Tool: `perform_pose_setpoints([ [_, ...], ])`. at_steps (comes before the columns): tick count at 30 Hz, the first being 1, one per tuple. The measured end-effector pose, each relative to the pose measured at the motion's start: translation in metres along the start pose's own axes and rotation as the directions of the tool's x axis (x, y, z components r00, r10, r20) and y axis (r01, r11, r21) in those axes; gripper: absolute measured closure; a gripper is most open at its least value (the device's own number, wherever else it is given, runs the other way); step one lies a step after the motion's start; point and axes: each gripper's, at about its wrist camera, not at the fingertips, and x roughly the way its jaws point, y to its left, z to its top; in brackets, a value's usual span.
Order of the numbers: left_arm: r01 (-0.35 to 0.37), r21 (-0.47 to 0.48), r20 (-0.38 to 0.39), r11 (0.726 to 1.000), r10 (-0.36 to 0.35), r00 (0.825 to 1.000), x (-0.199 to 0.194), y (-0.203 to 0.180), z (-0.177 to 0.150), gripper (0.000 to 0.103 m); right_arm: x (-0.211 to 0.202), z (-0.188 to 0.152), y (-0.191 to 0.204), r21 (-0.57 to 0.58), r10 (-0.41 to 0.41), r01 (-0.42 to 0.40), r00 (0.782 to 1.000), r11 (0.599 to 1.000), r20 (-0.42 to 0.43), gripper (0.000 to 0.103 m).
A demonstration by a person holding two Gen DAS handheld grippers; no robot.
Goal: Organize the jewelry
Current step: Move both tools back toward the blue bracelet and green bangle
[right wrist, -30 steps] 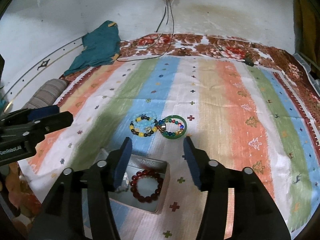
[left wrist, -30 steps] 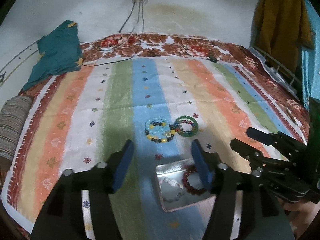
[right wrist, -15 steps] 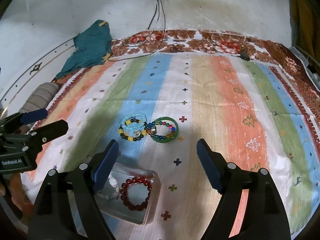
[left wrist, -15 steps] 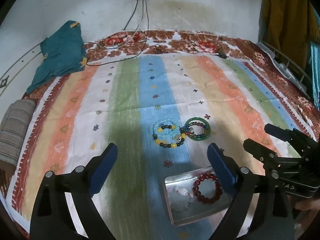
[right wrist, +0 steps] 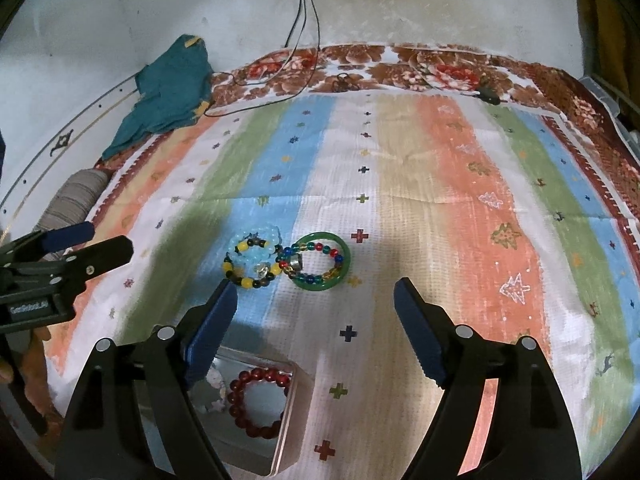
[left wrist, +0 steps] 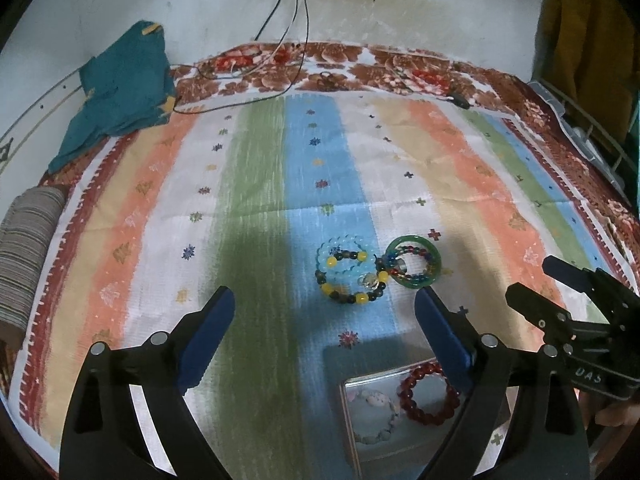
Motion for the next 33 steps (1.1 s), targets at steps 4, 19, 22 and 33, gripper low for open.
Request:
perform_pose_setpoints([
  [4, -0.017, -0.004, -0.018, 1.000, 0.017, 1.000, 0.012, 0.002, 0.003, 0.013, 0.008, 0.002, 0.002, -0.017, -0.001, 0.001, 1.000, 1.000, -0.009, 0.022],
  [19, -0.049, 0.022, -0.034, 0.999, 0.050, 0.998, 0.038, 0.003, 0.016, 0.013, 0.032, 0.006, 0.013, -0.078, 0.018, -0.022, 0.999, 0.997, -0.052, 0.022],
  [22, -0.015, -0.016, -0.060, 1.000, 0.014, 0.998, 0.044, 0.008, 0.018, 0.013, 0.035, 0.005, 0.014, -0.086, 0.015, -0.020, 0.998, 0.996, -0.053, 0.022],
  [33, -0.017, -0.045, -0.100, 0.999, 0.012, 0.995, 0.067, 0.014, 0.022, 0.013, 0.046, 0.010, 0.015, -0.105, 0.017, -0.024, 0.998, 0.994, -0.065, 0.022],
])
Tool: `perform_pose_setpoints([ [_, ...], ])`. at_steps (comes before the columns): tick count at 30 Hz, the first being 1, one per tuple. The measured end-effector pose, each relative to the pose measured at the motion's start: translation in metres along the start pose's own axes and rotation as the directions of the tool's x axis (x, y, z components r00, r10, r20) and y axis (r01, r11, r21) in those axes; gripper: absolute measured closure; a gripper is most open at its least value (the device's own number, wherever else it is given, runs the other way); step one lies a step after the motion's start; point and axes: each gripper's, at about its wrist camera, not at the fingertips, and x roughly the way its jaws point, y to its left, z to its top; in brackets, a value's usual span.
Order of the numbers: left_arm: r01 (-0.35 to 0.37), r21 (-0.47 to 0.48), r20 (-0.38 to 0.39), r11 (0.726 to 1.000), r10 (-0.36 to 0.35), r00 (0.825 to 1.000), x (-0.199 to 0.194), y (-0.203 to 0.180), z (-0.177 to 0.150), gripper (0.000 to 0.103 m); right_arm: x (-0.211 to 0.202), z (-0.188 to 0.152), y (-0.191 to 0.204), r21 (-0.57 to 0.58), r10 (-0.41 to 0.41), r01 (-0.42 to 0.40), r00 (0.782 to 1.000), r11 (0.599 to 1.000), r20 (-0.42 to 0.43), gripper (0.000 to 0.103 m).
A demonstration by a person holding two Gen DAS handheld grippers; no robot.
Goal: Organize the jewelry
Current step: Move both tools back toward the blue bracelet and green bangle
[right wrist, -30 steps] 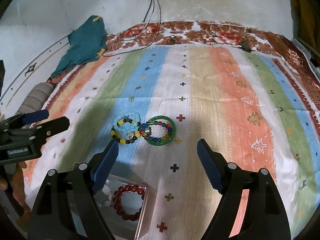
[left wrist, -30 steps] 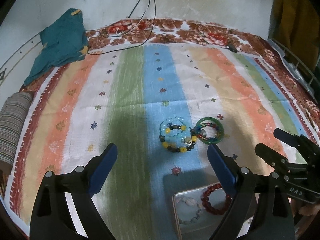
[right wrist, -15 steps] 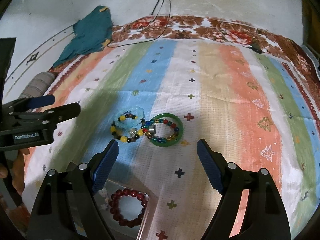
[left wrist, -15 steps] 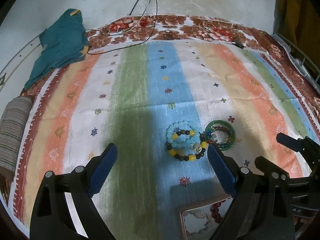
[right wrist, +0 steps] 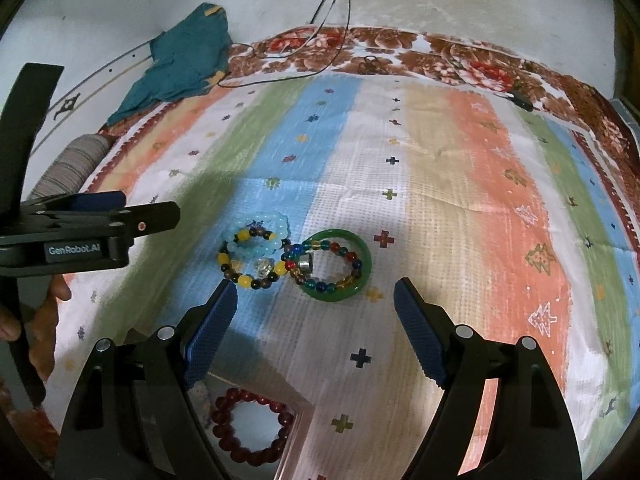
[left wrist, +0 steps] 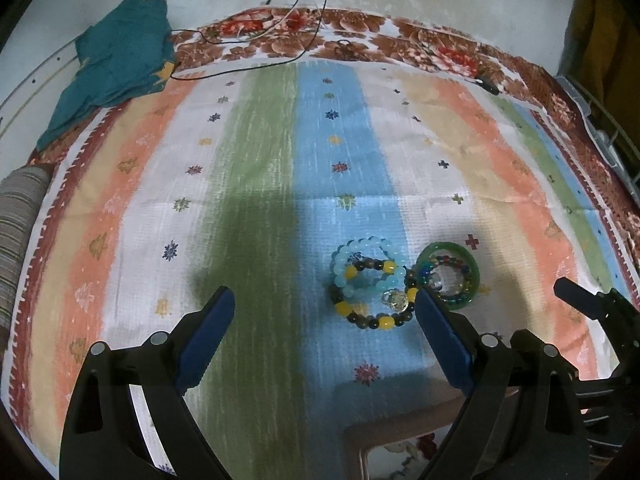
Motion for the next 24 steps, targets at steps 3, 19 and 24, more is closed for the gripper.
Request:
perform_pose_setpoints([
  [3, -0.008, 0.011, -0.005, 1.000, 0.008, 1.000, 0.006, -0.001, 0.003, 0.013, 0.004, 0.001, 0.000, -0.004, 0.002, -0.002, 1.000, 1.000, -0.006, 0.022],
  [19, -0.006, 0.031, -0.075, 0.999, 0.008, 0.997, 0.043, 0.001, 0.017, 0.013, 0.034, 0.006, 0.002, -0.038, 0.029, -0.031, 0.997, 0.999, -0.072, 0.022],
  [24, -0.016, 0.046, -0.092, 0.999, 0.020, 0.996, 0.052, 0.000, 0.017, 0.013, 0.041, 0.006, 0.002, -0.051, 0.024, -0.028, 0.996, 0.998, -0.087, 0.022],
])
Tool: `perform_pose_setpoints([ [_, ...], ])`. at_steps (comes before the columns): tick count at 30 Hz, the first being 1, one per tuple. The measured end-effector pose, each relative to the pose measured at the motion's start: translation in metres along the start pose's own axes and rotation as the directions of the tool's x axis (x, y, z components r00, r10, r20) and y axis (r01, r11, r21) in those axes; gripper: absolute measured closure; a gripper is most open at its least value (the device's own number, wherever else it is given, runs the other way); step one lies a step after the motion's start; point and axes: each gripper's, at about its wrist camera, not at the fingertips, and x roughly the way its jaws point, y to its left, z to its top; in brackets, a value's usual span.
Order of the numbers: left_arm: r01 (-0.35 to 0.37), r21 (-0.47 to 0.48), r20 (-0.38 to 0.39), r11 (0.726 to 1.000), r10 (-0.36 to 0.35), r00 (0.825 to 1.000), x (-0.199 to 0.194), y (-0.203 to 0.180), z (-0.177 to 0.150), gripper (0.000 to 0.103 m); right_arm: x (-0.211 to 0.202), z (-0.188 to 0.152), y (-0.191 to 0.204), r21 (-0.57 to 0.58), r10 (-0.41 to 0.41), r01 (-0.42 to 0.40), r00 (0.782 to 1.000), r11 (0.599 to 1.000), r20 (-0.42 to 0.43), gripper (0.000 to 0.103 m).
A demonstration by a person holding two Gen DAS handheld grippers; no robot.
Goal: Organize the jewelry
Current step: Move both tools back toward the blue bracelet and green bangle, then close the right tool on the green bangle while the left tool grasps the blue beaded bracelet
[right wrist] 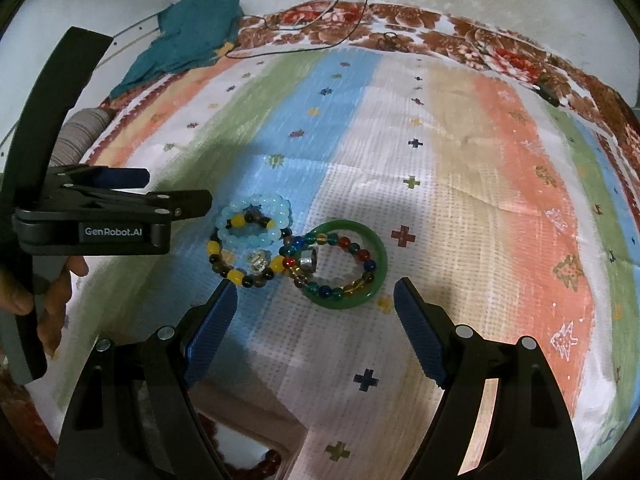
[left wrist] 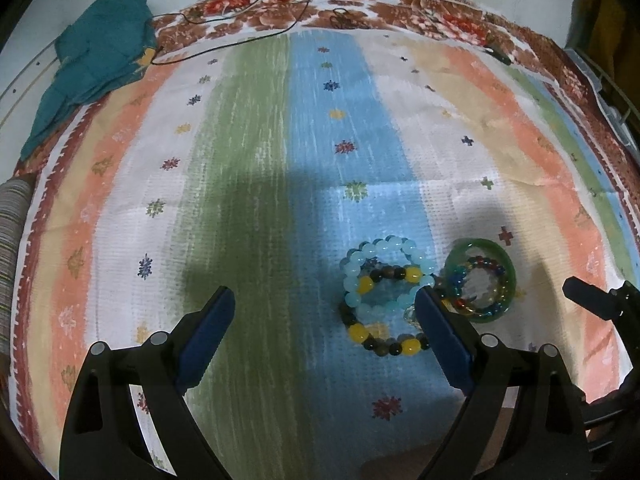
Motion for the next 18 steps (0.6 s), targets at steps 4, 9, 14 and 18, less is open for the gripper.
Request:
perform_pose_setpoints([
  [4, 0.001, 0.008, -0.004, 1.000, -0.001, 1.000, 0.003, -0.002, 0.001, 0.013, 0.005, 0.001, 0.000, -0.005, 0.000, 0.000, 1.000, 1.000, -0.013, 0.022],
  [9, 0.016, 0.007, -0.015, 1.000, -0.016, 1.000, 0.008, -0.003, 0.005, 0.013, 0.006, 0.001, 0.003, -0.009, 0.004, -0.005, 1.000, 1.000, -0.030, 0.022],
  [14, 0.032, -0.007, -0.030, 0.999, -0.032, 0.999, 0.014, -0.002, 0.006, 0.013, 0.011, 0.002, 0.002, -0.016, 0.003, -0.003, 0.999, 1.000, -0.035, 0.022],
  [18, 0.046, -0.015, -0.040, 0.999, -0.047, 0.998, 0.019, -0.001, 0.008, 0.014, 0.014, 0.004, 0.003, -0.019, 0.009, -0.009, 0.999, 1.000, -0.038, 0.022],
])
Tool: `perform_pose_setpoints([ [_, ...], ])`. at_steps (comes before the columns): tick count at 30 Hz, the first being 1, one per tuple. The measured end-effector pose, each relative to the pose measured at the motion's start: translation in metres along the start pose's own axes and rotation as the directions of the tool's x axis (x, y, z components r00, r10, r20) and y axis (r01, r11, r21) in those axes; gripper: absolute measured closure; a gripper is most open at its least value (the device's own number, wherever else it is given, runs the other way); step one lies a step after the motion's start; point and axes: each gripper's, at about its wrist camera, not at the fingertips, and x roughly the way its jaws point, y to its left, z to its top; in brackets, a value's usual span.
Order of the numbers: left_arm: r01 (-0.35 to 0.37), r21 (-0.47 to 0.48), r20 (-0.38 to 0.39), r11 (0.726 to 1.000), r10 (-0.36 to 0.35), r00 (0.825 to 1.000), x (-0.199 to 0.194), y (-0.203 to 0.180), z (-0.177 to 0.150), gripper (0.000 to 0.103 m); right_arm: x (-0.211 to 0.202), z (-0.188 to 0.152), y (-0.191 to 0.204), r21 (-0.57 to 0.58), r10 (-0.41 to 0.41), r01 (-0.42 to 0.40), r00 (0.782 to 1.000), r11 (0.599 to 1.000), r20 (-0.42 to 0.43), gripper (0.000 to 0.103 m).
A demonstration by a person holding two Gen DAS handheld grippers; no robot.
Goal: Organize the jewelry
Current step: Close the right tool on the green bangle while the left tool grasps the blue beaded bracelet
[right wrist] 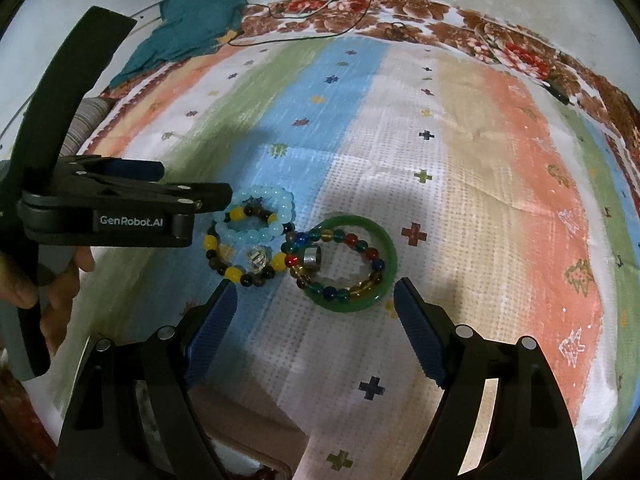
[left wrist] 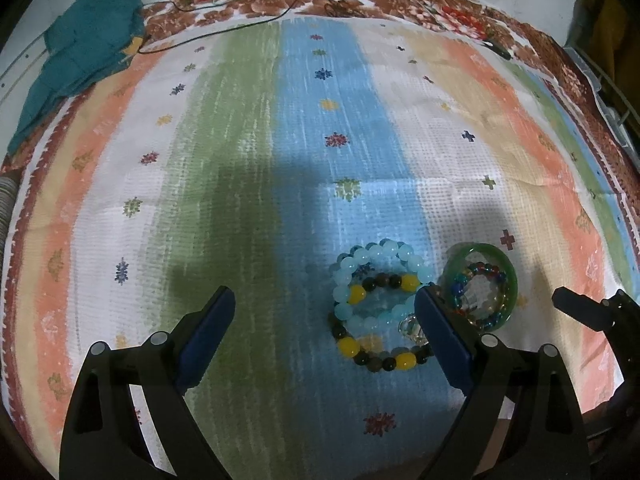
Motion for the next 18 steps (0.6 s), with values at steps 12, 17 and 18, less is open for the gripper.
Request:
perform_pose_setpoints([
  [12, -0.007, 0.021, -0.042, 1.000, 0.008, 0.999, 0.024, 0.000, 0.003, 0.037, 0.020, 0.004, -0.001, -0.020, 0.023, -0.024, 0.999, 1.000, -0.038, 0.022],
  [17, -0.004, 0.032, -0.045, 0.999, 0.005, 0.999, 0.031, -0.002, 0.004, 0.047, 0.026, 0.005, 0.000, -0.033, 0.024, -0.026, 0.999, 0.999, -0.041, 0.022],
  [18, -0.010, 0.039, -0.045, 0.999, 0.011, 0.999, 0.033, -0.003, 0.004, 0.049, 0.027, 0.005, 0.001, -0.037, 0.022, -0.024, 0.999, 0.999, -0.042, 0.023],
])
